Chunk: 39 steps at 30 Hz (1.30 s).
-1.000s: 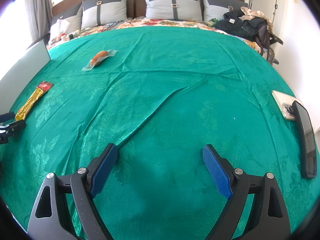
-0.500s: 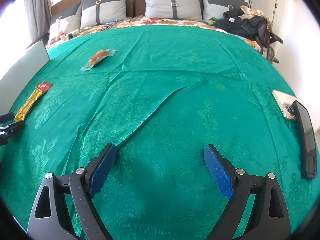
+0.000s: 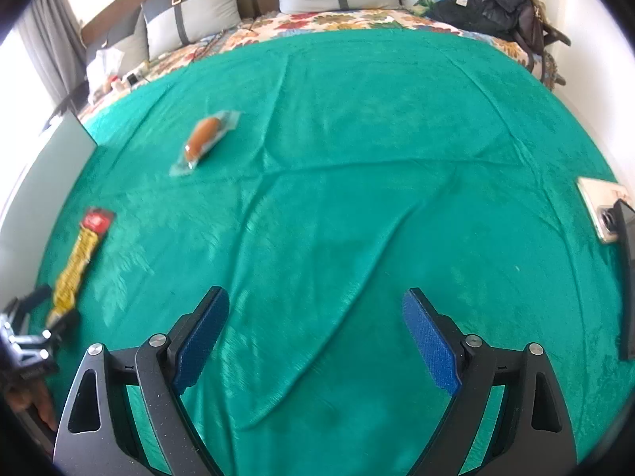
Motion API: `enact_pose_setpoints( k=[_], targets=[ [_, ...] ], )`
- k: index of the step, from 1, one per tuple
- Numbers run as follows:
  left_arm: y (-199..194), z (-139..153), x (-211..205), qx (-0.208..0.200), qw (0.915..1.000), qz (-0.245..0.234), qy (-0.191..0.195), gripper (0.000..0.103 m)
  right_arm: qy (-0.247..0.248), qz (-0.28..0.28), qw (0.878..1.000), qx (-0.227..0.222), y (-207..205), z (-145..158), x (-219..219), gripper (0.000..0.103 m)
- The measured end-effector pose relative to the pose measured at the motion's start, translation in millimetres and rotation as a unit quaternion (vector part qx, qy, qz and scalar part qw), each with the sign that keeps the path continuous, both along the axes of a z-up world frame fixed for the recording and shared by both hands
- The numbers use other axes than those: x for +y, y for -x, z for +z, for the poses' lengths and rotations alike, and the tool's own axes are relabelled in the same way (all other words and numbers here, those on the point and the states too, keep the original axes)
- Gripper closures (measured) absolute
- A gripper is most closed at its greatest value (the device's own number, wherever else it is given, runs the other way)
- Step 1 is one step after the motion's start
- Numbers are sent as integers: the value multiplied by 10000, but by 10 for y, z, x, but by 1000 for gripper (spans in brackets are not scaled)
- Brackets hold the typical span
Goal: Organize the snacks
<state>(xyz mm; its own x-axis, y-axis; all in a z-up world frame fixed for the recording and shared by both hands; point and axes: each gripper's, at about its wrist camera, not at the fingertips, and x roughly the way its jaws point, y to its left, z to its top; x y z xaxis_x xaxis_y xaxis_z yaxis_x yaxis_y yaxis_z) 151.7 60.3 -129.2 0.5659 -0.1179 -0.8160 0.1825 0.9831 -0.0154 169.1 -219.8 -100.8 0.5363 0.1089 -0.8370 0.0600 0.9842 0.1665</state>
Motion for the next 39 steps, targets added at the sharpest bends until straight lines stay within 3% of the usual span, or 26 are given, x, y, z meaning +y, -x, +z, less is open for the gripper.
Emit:
enact_pose_setpoints(
  k=[3,8,11,12,14,18,25,30,33,37,39],
  targets=[
    [0,-1,0,0,10000,0,0,0,-93,211,9997,7,-470,68,329,12],
    [2,-3,2,0,10000,0,1,0,512,457,9971,327,-1183,-112,873,13],
    [3,-4,2,0,10000,1,1,0,883,415,9930,666,-1353,-305,998,14],
    [3,-2,3,-1,10000,1,2,0,1016,432,9923,558,-1331,-290,1026,19],
    [-9,1,-5,0,10000,0,2,0,856,540,9940,425,-1251,-217,1012,74],
    [-11,6,-4,-1,10000,2,0,0,808,804,9923,486,-993,-157,927,84],
    [-9,4,-2,-1,10000,0,2,0,346,1103,9925,393,-60,-22,716,92],
    [-11,5,-2,-2,10000,1,0,0,-959,925,9908,231,588,-2,424,92],
    [-10,4,-2,-1,10000,1,-1,0,-1267,634,9899,23,840,-37,237,92],
    [-10,3,-2,-1,10000,1,0,0,-1196,212,9924,-175,1009,-66,63,74],
    [-11,4,-2,-1,10000,1,1,0,-1117,214,9934,-143,961,-36,76,71]
  ],
)
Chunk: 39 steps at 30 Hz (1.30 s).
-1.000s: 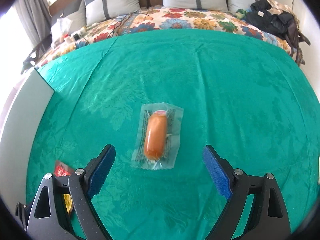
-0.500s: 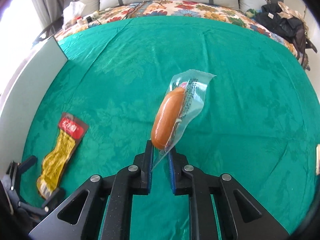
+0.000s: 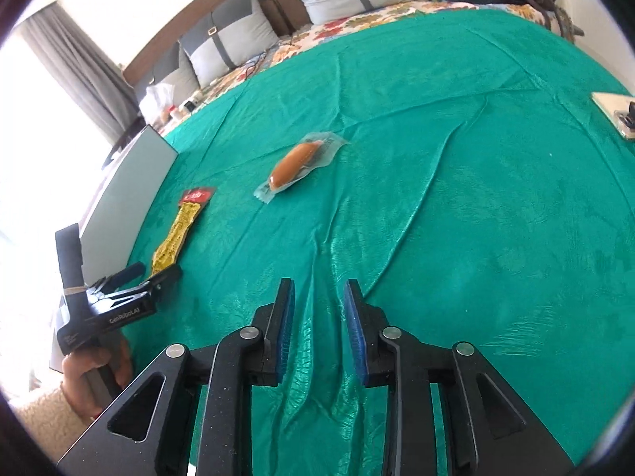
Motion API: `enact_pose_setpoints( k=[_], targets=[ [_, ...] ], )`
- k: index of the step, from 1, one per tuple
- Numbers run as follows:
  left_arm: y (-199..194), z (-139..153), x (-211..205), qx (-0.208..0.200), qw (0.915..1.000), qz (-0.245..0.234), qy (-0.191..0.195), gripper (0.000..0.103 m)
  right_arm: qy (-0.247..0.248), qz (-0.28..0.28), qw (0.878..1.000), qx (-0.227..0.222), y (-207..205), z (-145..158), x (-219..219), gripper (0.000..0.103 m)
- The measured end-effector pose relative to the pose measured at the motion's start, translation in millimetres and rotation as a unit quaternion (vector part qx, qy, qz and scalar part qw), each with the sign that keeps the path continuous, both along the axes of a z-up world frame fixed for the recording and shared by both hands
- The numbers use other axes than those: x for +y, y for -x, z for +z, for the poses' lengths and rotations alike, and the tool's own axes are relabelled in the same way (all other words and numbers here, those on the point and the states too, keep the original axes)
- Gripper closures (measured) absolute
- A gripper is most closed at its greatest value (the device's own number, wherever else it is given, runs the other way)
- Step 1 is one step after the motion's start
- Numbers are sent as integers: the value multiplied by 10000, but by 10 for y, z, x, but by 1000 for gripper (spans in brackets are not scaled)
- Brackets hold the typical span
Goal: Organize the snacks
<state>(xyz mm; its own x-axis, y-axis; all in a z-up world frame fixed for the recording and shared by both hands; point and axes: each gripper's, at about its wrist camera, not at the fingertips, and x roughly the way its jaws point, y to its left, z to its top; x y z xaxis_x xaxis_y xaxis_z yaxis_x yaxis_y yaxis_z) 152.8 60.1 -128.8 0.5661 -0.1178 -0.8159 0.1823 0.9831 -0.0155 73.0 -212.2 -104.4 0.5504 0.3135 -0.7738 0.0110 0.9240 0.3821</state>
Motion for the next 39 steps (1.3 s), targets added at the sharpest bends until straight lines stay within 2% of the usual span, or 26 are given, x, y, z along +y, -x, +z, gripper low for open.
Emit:
enact_pose_setpoints(
  k=[2,3,4,5,7,9,11,13,14,16,19,22,24,25,26,28,29,30,31,32,33,34,36,38,39],
  targets=[
    [1,-1,0,0,10000,-1,1,0,-17,-4,10000,-87,-113,93,23,67],
    [0,0,0,0,10000,-1,0,0,-42,-23,9999,-118,-188,139,37,61],
    [0,-1,0,0,10000,-1,0,0,-89,-54,9999,-127,-288,172,64,49],
    [0,-1,0,0,10000,-1,0,0,-165,-83,9998,-109,-415,191,84,45],
    [1,-1,0,0,10000,-1,-1,0,-296,-134,9994,84,-683,164,103,45],
    [0,0,0,0,10000,-1,1,0,-358,-199,9976,559,-973,33,153,45],
    [1,1,1,-1,10000,-2,2,0,-583,-374,9930,954,-1192,-133,187,60],
    [0,-1,-1,2,10000,-2,4,0,-683,-671,9924,776,-1291,-145,195,63],
    [2,1,0,-1,10000,-1,2,0,-640,-726,9926,729,-1319,-152,215,72],
    [2,-2,0,1,10000,-1,2,0,-737,-629,9931,662,-1378,-171,242,80],
    [2,1,3,0,10000,0,6,0,-573,-299,9962,578,-1329,-106,279,82],
    [2,1,3,0,10000,0,5,0,-142,188,9993,291,-1176,103,298,83],
    [2,2,3,0,10000,0,6,0,382,482,9980,126,-1046,283,298,83],
    [2,1,3,0,10000,0,5,0,923,661,9935,12,-972,379,336,83],
    [2,1,4,0,10000,0,4,0,1595,873,9833,-126,-892,458,409,82],
    [3,1,4,0,10000,0,4,0,2849,1338,9484,-387,-704,491,581,81],
    [3,1,4,1,10000,0,4,0,3321,1554,9293,-443,-617,438,670,80],
    [2,1,3,0,10000,1,2,0,3637,1748,9139,-444,-543,356,745,78],
    [4,1,5,-1,10000,0,3,0,3791,1923,9040,-447,-475,274,806,76],
    [3,0,5,0,10000,0,4,0,3808,2065,9003,-437,-412,205,851,64],
    [3,2,4,-2,10000,1,5,0,3734,2143,9015,-439,-353,162,893,58],
    [3,2,6,-3,10000,2,5,0,3551,2166,9081,-490,-282,159,910,51],
    [1,0,5,-2,10000,3,6,0,3020,2113,9276,-610,-169,244,891,47],
    [0,0,8,-3,10000,4,6,0,2546,1918,9450,-737,-85,360,785,38],
    [-1,-1,7,-3,10000,4,6,0,2372,1784,9514,-824,-44,423,688,37]
  ],
)
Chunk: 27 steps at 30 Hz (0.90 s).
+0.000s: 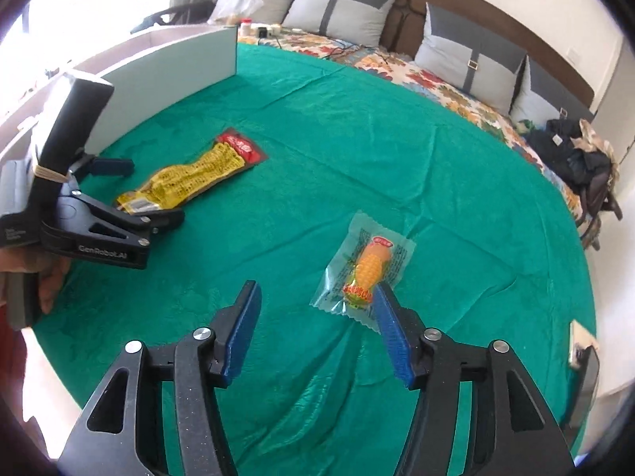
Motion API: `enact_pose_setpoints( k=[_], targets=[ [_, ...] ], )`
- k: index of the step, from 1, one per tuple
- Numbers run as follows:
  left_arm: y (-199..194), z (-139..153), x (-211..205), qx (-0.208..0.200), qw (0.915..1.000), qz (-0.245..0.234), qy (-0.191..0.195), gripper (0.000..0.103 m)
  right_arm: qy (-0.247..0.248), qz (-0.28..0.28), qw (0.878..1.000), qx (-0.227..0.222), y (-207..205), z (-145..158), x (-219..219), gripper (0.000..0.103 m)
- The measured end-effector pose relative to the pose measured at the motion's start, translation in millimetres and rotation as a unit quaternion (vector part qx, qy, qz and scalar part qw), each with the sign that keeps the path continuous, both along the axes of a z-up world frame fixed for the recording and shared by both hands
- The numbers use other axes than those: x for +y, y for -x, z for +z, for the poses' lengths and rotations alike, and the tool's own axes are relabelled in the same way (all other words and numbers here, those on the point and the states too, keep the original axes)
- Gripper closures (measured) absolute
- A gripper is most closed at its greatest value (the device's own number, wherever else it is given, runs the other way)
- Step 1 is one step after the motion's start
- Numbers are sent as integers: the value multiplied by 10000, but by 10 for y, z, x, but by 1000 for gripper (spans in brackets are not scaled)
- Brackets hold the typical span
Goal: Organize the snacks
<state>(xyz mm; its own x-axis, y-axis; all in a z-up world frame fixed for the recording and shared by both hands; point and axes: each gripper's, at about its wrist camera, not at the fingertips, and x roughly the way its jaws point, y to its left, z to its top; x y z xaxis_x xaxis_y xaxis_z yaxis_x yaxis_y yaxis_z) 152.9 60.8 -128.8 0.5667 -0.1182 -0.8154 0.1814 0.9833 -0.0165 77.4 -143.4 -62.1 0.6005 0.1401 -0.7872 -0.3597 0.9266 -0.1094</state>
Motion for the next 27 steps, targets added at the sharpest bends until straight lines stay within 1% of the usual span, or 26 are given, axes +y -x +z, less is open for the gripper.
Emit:
enact_pose_setpoints(
  k=[2,4,7,10,14,15,16,17,19,27],
  targets=[
    [-3,-1,0,1,10000,2,1,0,-219,-292,9992,-168,36,67,-202,32],
    [1,-1,1,1,10000,-1,0,0,-203,-683,9973,-192,29,17,-438,31],
    [0,-1,2,1,10000,-2,0,0,-98,-1341,9907,205,-47,-232,-738,31],
    [-1,-1,1,0,10000,-2,0,0,-188,-1714,9843,384,-79,-427,-928,31],
    [-1,-1,1,0,10000,-1,0,0,-119,-1903,9808,409,-176,-545,-981,31],
    [-5,-2,0,2,10000,1,-1,0,-243,-1927,9804,337,-193,-545,-999,30],
    [-3,-2,6,2,10000,4,-1,0,-316,-2007,9787,311,-204,-556,-1027,27],
    [1,0,9,1,10000,4,-2,0,-352,-2097,9768,245,-209,-568,-1052,22],
    [-1,-1,8,2,10000,5,-4,0,-424,-2157,9755,99,-194,-581,-1079,17],
    [-7,-8,21,2,10000,16,-6,0,-421,-2162,9754,88,-208,-578,-1072,17]
  ],
)
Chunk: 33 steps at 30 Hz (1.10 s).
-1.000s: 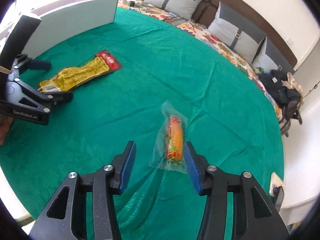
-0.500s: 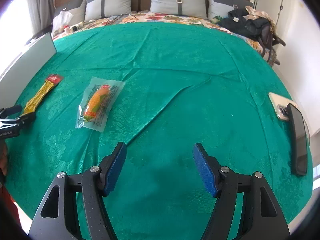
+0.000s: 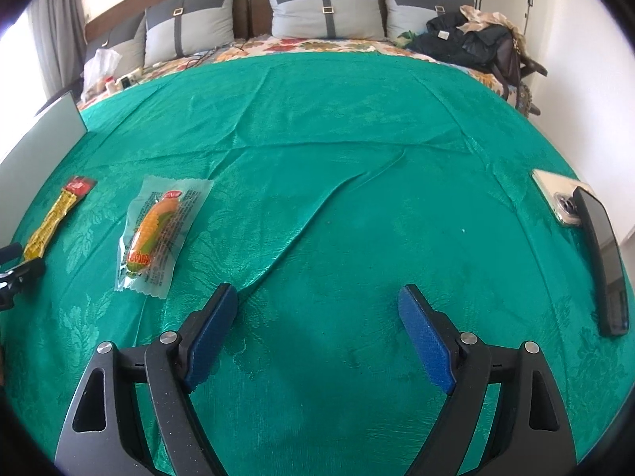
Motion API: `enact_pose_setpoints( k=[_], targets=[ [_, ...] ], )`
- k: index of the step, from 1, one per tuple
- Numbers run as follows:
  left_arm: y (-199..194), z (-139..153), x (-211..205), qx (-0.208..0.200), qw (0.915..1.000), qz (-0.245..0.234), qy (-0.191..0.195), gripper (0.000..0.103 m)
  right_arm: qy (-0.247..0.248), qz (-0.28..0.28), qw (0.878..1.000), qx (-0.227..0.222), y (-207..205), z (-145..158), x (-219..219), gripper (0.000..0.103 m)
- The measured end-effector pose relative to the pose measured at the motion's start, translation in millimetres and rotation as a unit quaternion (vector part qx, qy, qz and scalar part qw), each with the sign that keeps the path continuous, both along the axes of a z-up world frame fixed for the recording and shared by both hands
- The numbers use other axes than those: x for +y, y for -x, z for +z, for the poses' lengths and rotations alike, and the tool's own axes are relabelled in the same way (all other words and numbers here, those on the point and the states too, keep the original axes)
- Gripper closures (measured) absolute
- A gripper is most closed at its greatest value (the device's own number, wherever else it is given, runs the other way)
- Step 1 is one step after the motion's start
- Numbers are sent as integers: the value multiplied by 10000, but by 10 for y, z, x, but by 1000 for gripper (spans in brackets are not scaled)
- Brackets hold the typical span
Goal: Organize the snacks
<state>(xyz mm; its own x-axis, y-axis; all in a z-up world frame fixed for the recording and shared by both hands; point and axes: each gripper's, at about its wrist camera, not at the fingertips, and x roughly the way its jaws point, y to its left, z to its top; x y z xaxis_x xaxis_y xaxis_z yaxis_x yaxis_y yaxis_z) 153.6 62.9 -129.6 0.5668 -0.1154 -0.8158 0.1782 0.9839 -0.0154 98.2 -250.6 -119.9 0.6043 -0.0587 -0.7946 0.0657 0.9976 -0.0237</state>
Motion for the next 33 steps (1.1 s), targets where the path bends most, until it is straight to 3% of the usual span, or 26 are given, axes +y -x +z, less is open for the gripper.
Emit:
enact_pose_setpoints(
  k=[15,18,21,23,25,27,30,31,33],
  targets=[
    [-2,1,5,48,10000,-6,-18,0,-4,4,10000,0,1,0,9,16],
    [-7,17,7,305,9995,-84,-61,0,-7,5,10000,0,1,2,9,16],
    [-92,44,-36,900,9952,-338,-162,0,-5,3,10000,-1,1,2,11,16],
    [-128,91,-71,1148,9920,-528,-18,0,-5,2,10000,-2,2,-1,10,16],
    [-160,174,-107,1140,9911,-676,83,0,-6,2,10000,-2,2,3,10,16],
    [-208,194,-177,1123,9909,-737,-97,0,-6,2,10000,-1,2,-1,10,16],
    [-284,55,-274,1439,9856,-791,-390,0,-11,3,10000,-2,3,0,9,16],
    [-265,85,-287,1261,9879,-813,-393,0,-17,6,10000,-3,4,3,9,16],
    [-255,76,-263,1340,9877,-734,-327,2,-40,16,10000,-8,1,0,-2,16]
  ],
)
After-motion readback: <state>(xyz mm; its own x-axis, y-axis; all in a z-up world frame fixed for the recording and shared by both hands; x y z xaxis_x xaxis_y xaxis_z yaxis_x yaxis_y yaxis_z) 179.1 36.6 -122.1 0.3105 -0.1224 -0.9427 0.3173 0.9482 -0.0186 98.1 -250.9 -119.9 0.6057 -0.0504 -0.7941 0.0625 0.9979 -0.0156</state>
